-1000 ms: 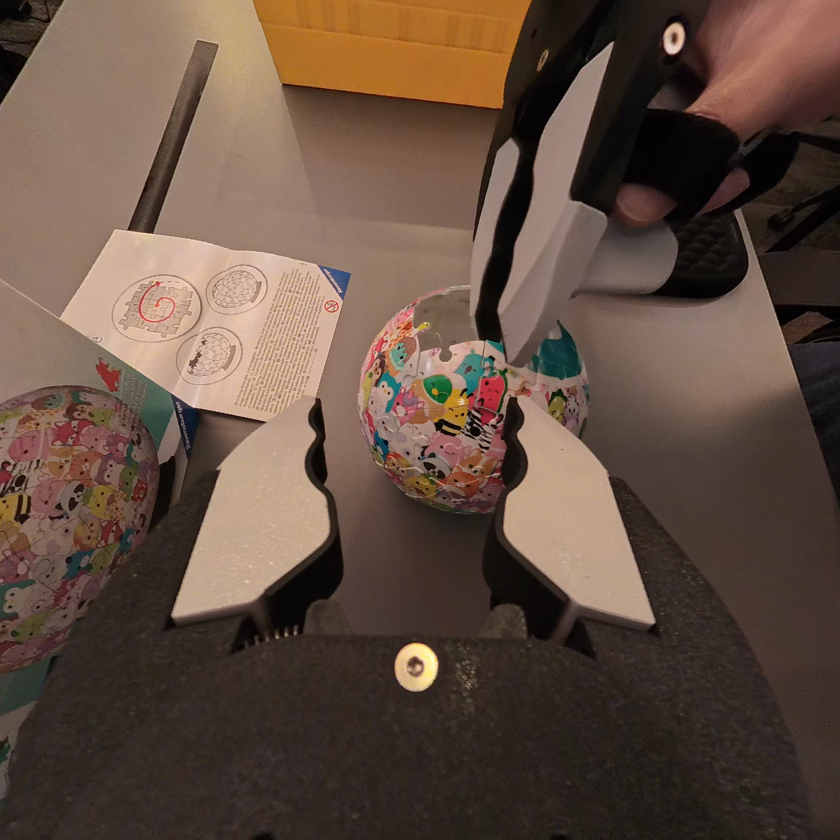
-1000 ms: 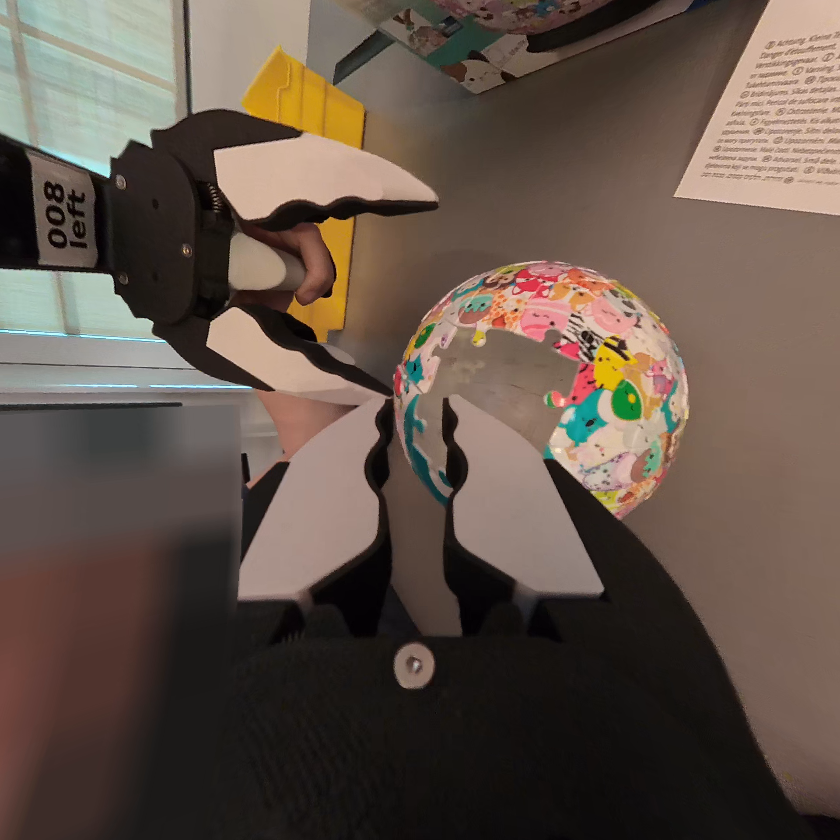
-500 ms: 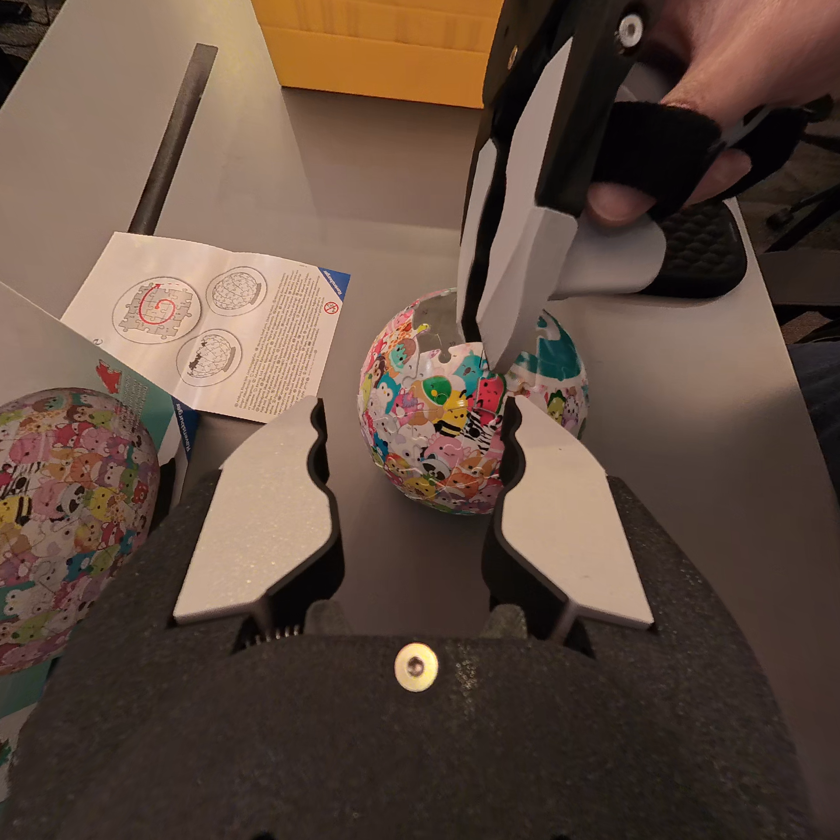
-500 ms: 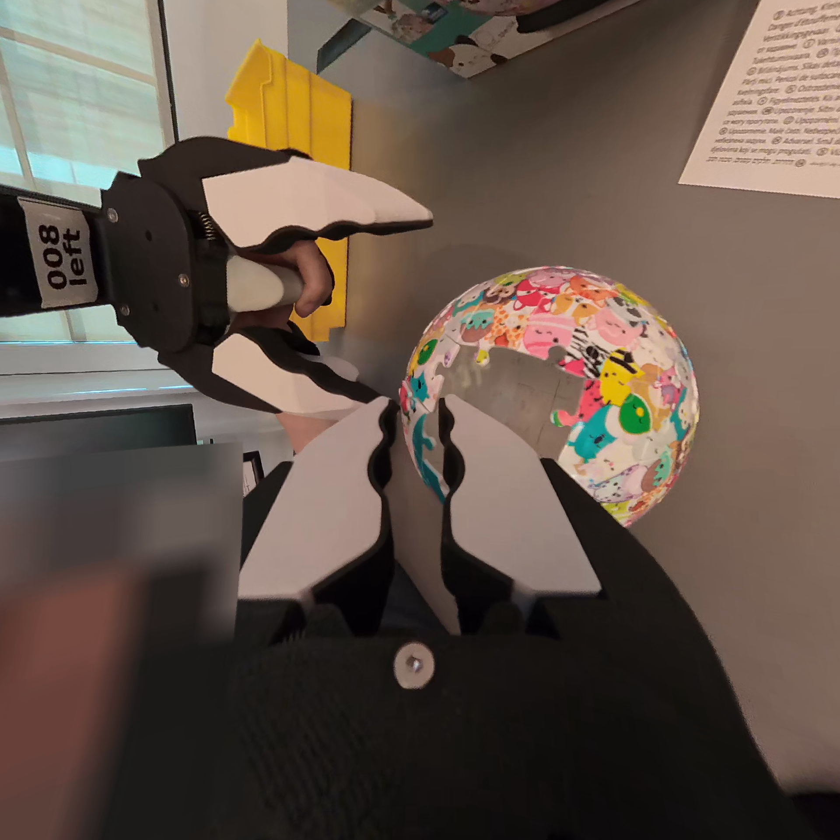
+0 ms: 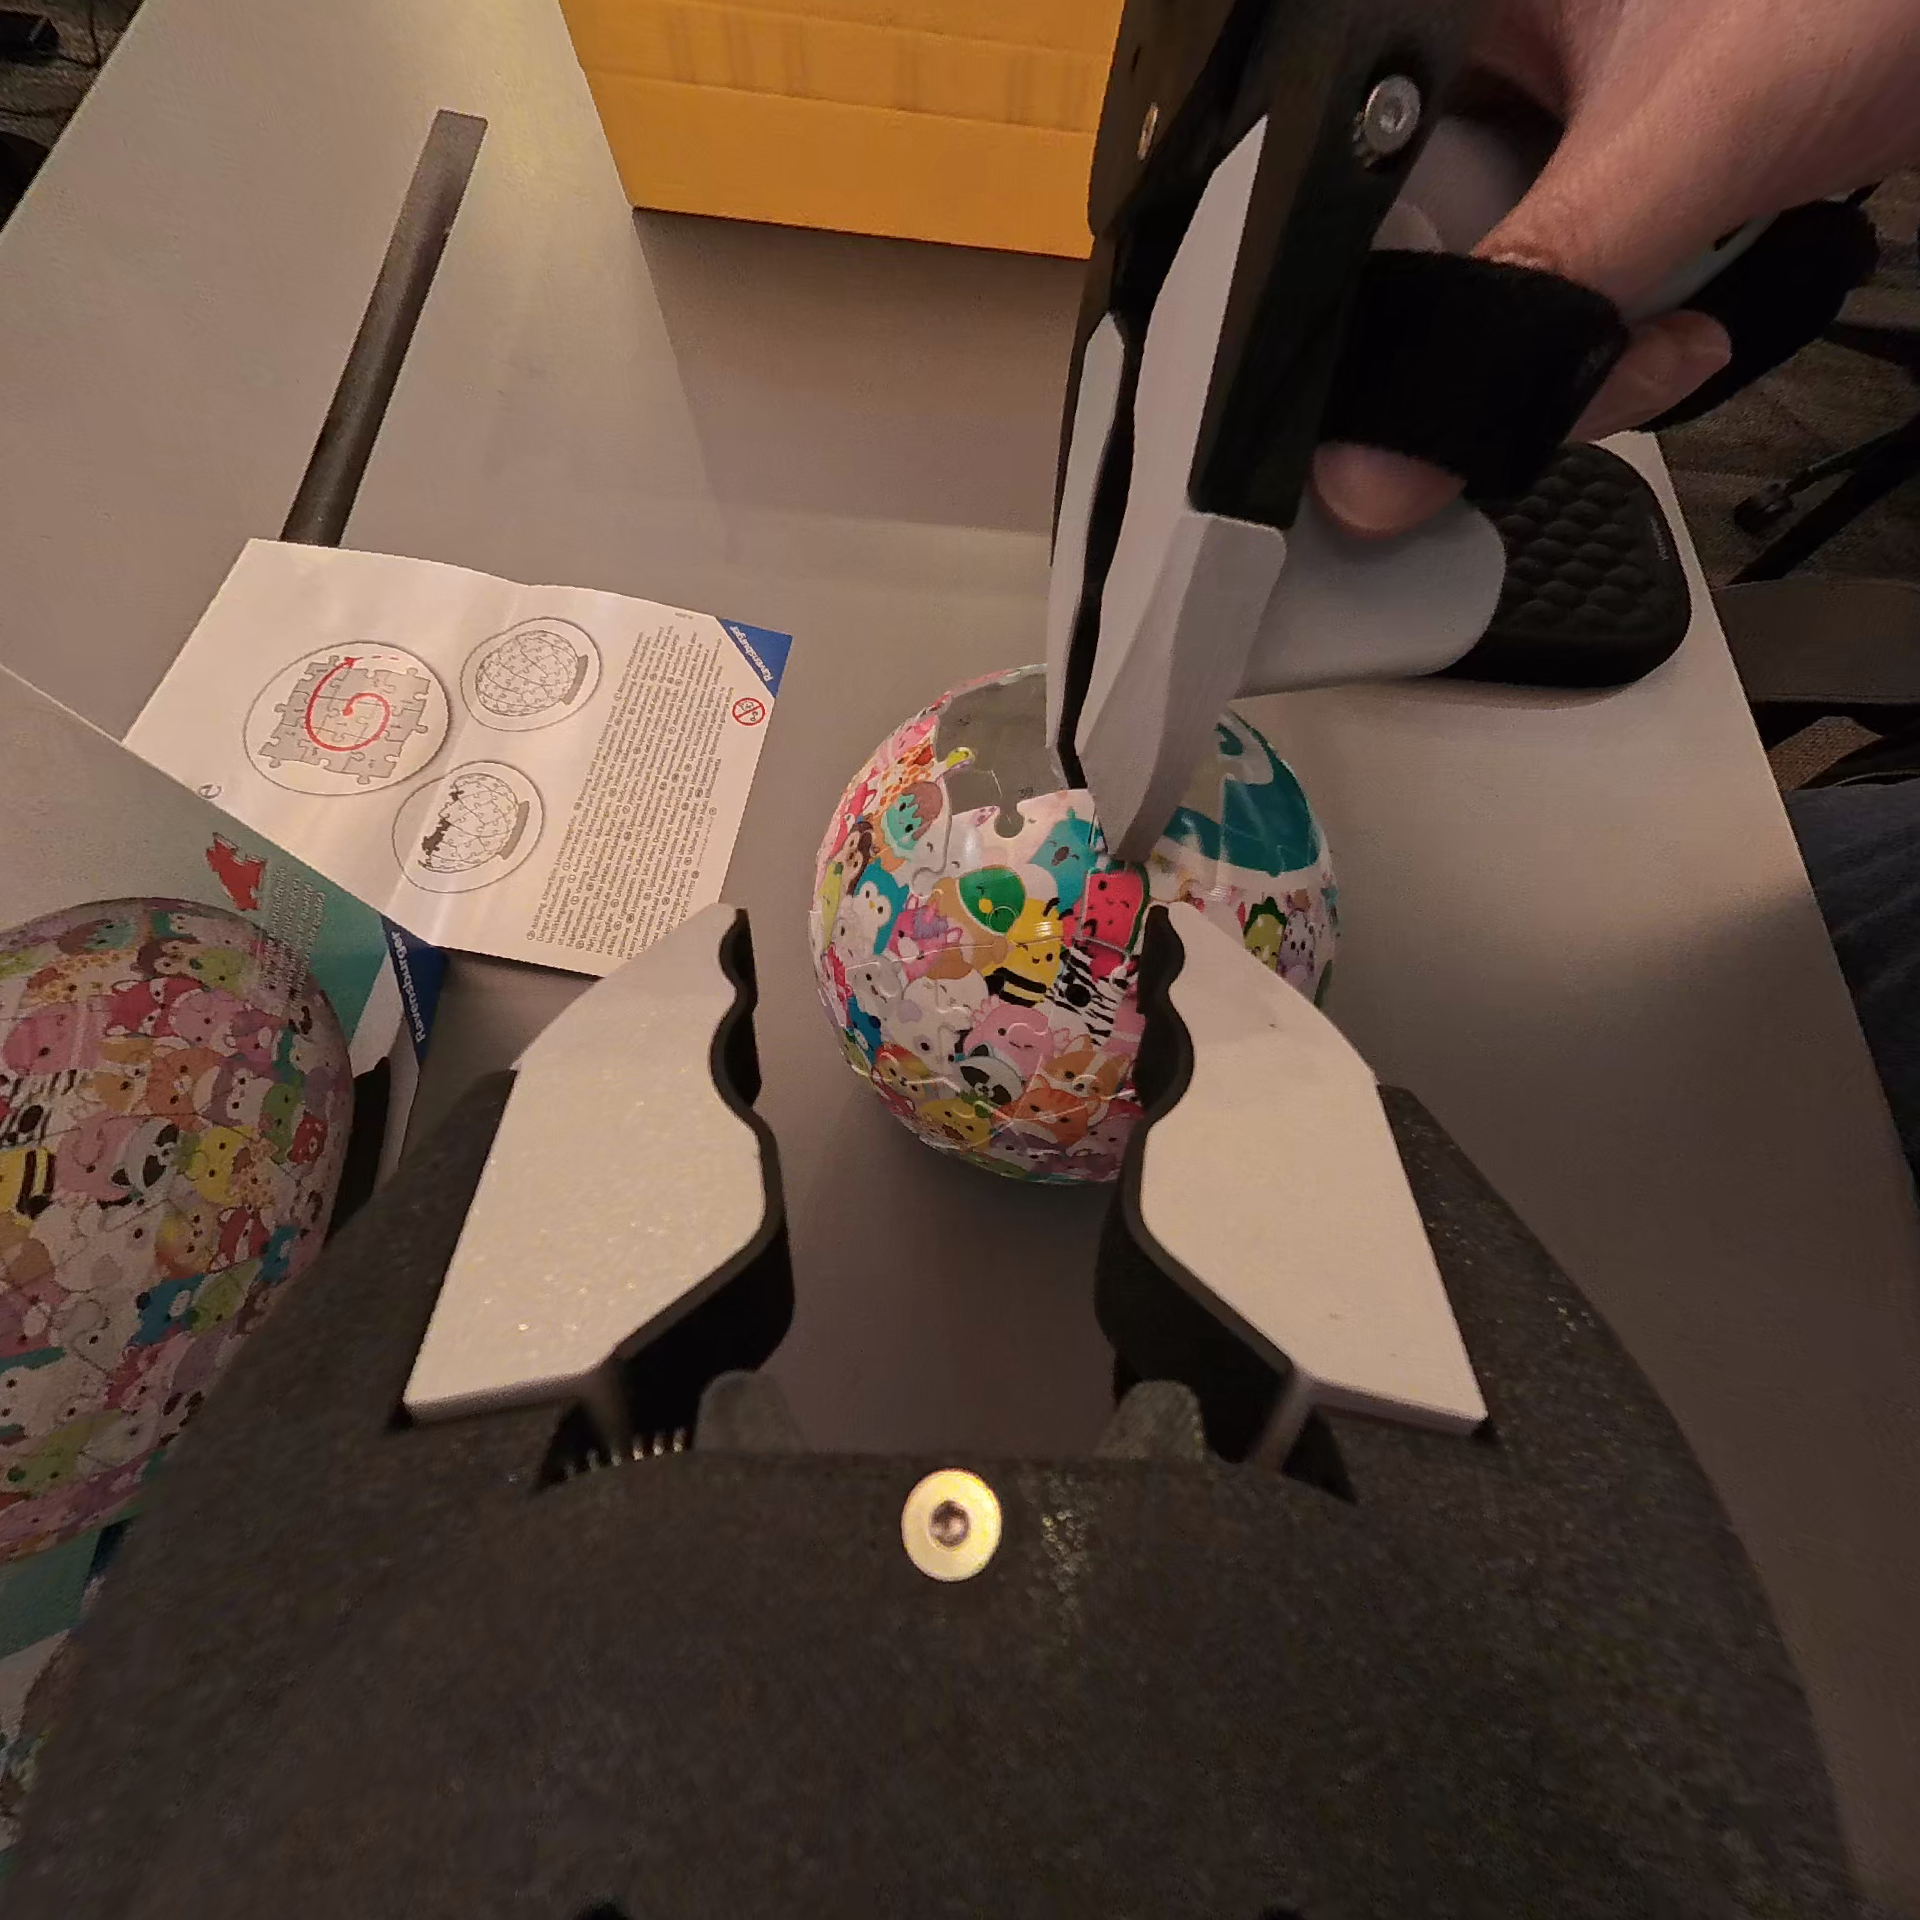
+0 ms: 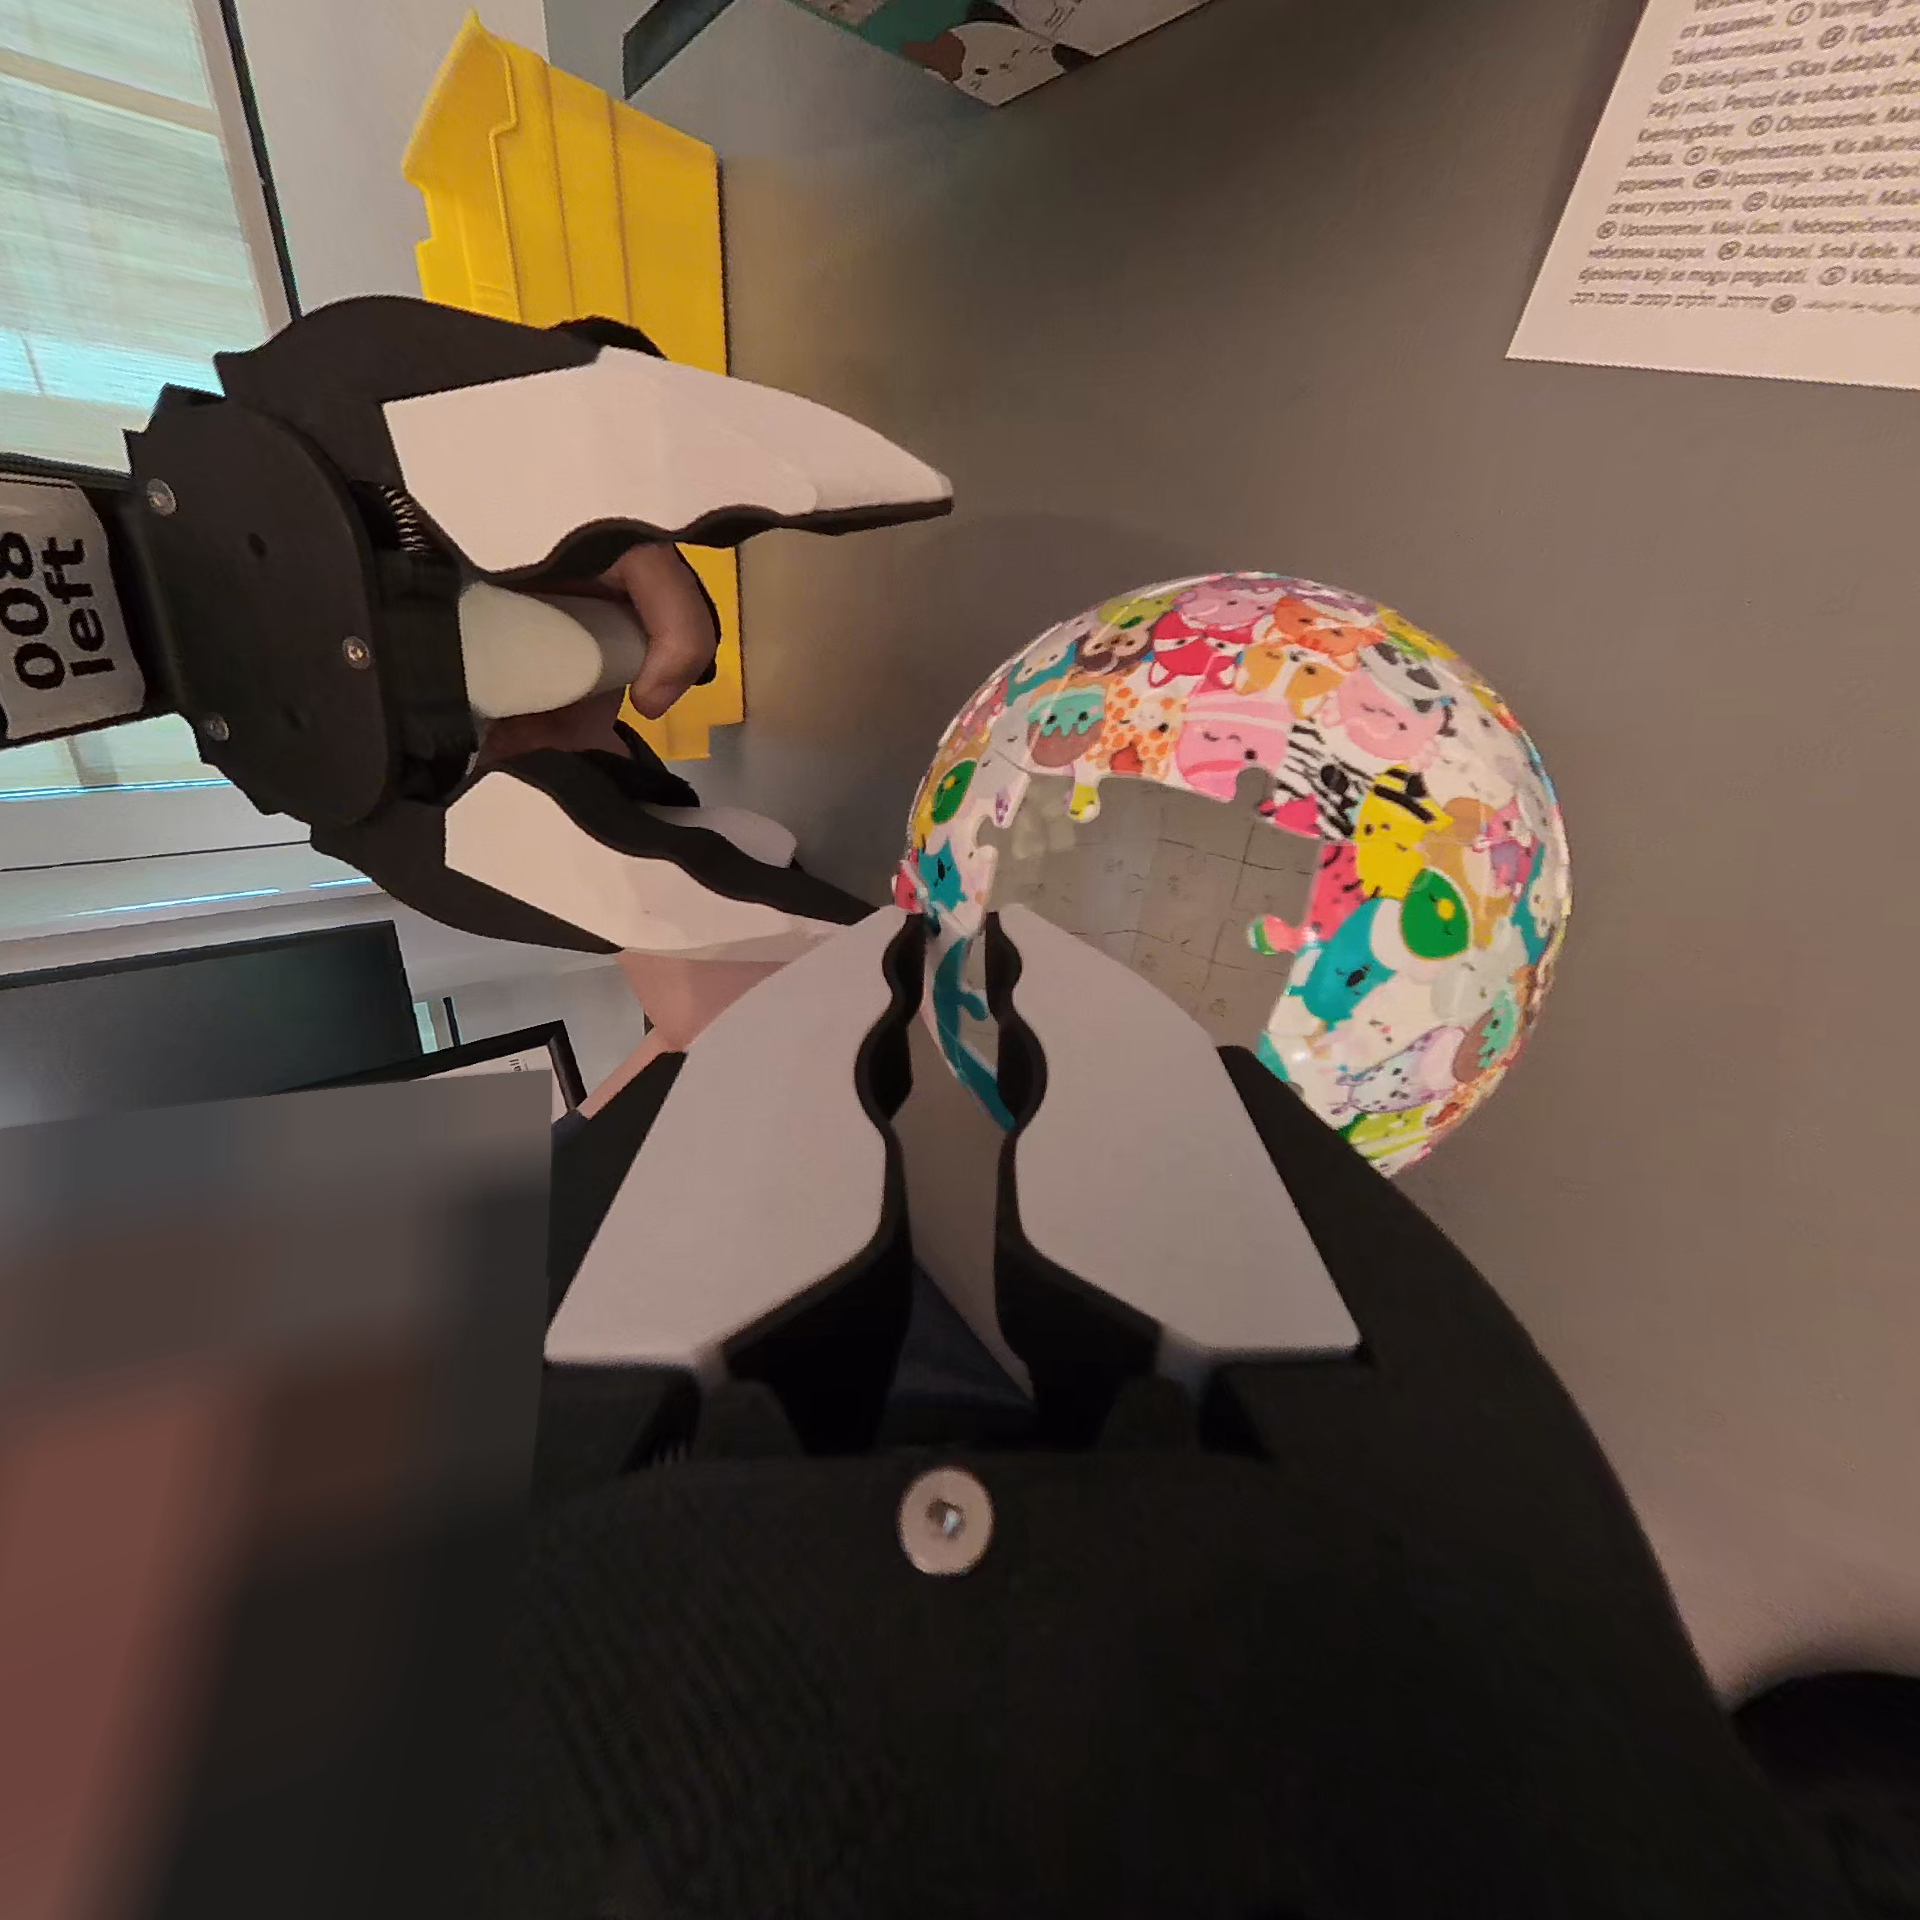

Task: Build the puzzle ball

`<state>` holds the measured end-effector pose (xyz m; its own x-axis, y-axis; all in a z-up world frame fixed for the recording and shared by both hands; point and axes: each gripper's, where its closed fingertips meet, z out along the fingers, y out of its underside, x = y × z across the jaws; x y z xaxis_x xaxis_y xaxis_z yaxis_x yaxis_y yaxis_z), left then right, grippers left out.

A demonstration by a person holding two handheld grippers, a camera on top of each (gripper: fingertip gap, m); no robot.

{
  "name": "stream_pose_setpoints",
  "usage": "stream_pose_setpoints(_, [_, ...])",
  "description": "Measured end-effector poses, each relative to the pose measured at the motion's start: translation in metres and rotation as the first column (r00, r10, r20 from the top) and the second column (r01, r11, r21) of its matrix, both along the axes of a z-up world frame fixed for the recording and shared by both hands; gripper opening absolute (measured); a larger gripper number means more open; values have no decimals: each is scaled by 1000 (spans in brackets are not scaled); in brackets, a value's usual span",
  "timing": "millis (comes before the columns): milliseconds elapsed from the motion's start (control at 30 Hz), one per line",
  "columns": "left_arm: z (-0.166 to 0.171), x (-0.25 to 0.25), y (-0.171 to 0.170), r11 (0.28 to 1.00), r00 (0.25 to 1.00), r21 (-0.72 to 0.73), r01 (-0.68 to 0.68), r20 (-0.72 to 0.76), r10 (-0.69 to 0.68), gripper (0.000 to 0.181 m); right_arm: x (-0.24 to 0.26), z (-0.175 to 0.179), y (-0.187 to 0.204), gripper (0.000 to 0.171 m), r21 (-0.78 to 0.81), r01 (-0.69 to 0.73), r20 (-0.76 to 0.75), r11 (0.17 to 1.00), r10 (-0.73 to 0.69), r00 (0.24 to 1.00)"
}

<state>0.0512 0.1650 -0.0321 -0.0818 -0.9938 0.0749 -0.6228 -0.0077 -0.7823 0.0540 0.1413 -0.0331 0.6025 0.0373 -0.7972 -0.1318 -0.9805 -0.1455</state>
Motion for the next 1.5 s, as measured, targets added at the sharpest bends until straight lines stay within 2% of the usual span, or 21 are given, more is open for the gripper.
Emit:
stream_pose_setpoints(167, [0,-1,1,1000,1000,-1,-2,-3,2,71,-1,2,0,17,-6,3,-32,1000,-4,999])
stream_pose_setpoints(633, [0,-2,4,1000,1000,-4,-12,4,12,70,1,1,-11,11,-21,-43,-17,999,42,999])
stream_pose_setpoints(833, [15,-2,5,1000,997,-13,-17,78,18,65,1,0,-11,11,-26,-40,-18,999,39,999])
stream_pose_setpoints(1167, [5,2,2,998,1000,65,-4,17,3,62,1,0,-12,11,-29,-46,-14,999,46,999])
stream_pose_setpoints(1500, [2,1,-6,999,1000,32,30,2,-30,58,1,0,-12,12,-25,-48,-11,999,47,999])
